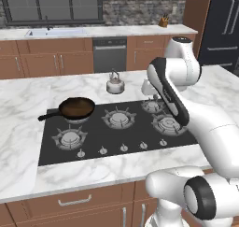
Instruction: Pick the kettle from the counter and place it on a stove burner. Then turn the burner on.
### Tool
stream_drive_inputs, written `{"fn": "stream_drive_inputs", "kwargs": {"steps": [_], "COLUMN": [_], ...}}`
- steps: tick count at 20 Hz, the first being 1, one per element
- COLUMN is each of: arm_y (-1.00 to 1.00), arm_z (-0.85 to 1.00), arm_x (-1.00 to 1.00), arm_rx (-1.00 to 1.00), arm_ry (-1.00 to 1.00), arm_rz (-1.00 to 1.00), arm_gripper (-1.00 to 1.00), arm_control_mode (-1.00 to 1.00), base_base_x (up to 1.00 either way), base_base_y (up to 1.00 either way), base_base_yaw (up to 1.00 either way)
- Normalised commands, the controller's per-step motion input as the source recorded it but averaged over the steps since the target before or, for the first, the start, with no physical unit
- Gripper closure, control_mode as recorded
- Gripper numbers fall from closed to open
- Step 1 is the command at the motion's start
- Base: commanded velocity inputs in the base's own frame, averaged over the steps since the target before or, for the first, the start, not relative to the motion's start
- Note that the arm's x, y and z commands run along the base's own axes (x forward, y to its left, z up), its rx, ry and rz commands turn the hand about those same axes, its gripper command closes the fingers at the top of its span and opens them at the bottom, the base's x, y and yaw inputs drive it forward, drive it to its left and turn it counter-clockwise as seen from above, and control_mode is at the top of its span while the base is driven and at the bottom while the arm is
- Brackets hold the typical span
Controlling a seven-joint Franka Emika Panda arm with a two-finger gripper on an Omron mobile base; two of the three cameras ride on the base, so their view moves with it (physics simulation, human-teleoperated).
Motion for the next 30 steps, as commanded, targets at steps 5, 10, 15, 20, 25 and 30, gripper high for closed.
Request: {"fn": "stream_drive_inputs", "kwargs": {"steps": [5,10,15,20,25,30], "arm_y": [0.00,0.00,0.00,0.00,0.00,0.00], "arm_z": [0.20,0.38,0.07,0.00,0.00,0.00], "arm_x": [-0.09,-0.39,-0.16,0.00,0.00,0.00], "arm_rx": [0.00,0.00,0.00,0.00,0.00,0.00], "arm_ry": [-0.27,-0.45,-0.13,0.00,0.00,0.00], "arm_rz": [0.00,0.00,0.00,0.00,0.00,0.00], "arm_gripper": [-1.00,-1.00,-1.00,-1.00,-1.00,-1.00], "arm_control_mode": [-1.00,-1.00,-1.00,1.00,1.00,1.00], "base_base_x": [0.00,0.00,0.00,-0.12,-0.36,-0.64], "base_base_y": [0.00,0.00,0.00,0.04,0.83,1.00], "base_base_yaw": [0.00,0.00,0.00,0.00,-0.03,-0.05]}}
